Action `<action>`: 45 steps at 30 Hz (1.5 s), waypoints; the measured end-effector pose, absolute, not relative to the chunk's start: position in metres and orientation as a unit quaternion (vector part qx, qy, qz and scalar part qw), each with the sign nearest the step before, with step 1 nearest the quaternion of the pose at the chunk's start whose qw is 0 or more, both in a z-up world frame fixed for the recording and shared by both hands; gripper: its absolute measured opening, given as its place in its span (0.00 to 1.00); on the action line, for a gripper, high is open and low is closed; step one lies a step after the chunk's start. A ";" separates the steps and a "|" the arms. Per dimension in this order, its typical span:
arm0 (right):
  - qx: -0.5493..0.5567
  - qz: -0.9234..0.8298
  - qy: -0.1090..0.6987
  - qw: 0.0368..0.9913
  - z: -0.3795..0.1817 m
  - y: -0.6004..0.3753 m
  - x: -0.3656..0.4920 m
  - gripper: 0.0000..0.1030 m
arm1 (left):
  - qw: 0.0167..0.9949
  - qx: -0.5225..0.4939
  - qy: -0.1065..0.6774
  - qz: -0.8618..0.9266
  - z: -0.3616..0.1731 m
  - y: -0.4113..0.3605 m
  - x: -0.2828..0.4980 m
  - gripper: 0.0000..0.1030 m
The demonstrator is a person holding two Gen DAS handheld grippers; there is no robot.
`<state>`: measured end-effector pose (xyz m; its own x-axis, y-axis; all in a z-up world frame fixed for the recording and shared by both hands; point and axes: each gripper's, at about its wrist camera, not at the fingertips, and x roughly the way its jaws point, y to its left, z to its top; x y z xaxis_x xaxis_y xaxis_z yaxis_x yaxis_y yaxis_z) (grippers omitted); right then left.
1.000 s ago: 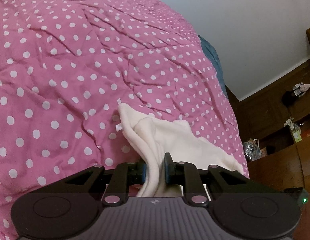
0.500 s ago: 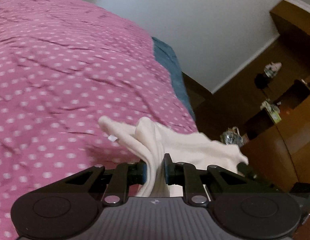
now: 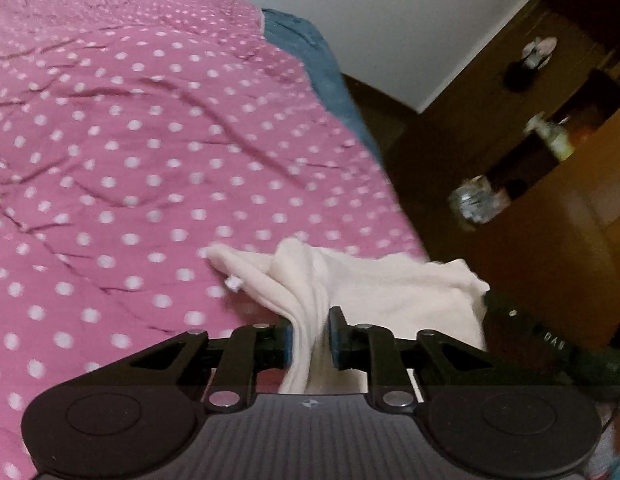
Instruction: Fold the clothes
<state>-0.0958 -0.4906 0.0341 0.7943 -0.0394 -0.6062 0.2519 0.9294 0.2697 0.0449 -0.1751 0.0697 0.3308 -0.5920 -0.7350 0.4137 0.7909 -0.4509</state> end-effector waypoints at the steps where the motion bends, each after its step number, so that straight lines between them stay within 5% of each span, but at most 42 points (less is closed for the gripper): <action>1: 0.165 -0.085 0.315 0.931 0.030 -0.491 -0.094 0.12 | 0.815 -0.081 0.488 -0.301 0.068 -0.172 0.046 0.26; 3: 0.159 -0.097 0.312 0.932 0.028 -0.490 -0.091 0.14 | 0.826 -0.064 0.478 -0.292 0.073 -0.169 0.045 0.30; 7: 0.121 -0.092 0.276 0.949 0.042 -0.477 -0.099 0.45 | 0.849 -0.028 0.446 -0.281 0.087 -0.167 0.040 0.43; 12: 0.071 -0.051 0.288 0.954 0.038 -0.445 -0.081 0.50 | 0.851 0.003 0.432 -0.297 0.089 -0.187 0.034 0.54; 24: 0.024 -0.056 0.340 0.939 0.015 -0.426 -0.051 0.58 | 0.846 0.074 0.447 -0.282 0.064 -0.217 0.041 0.55; 26: 0.022 -0.055 0.323 0.945 0.021 -0.422 -0.059 0.65 | 0.848 0.073 0.440 -0.285 0.069 -0.215 0.035 0.57; 28: 0.022 -0.050 0.309 0.950 0.026 -0.417 -0.067 0.83 | 0.853 0.081 0.429 -0.284 0.075 -0.214 0.027 0.63; 33: 0.012 -0.019 0.306 0.952 0.032 -0.401 -0.096 0.87 | 0.858 0.100 0.412 -0.289 0.082 -0.210 0.008 0.69; 36: 0.014 -0.003 0.309 0.951 0.035 -0.393 -0.112 1.00 | 0.857 0.108 0.410 -0.291 0.082 -0.209 0.000 0.75; 45: -0.003 -0.002 0.340 0.940 0.022 -0.376 -0.116 1.00 | 0.864 0.122 0.397 -0.284 0.082 -0.205 -0.015 0.86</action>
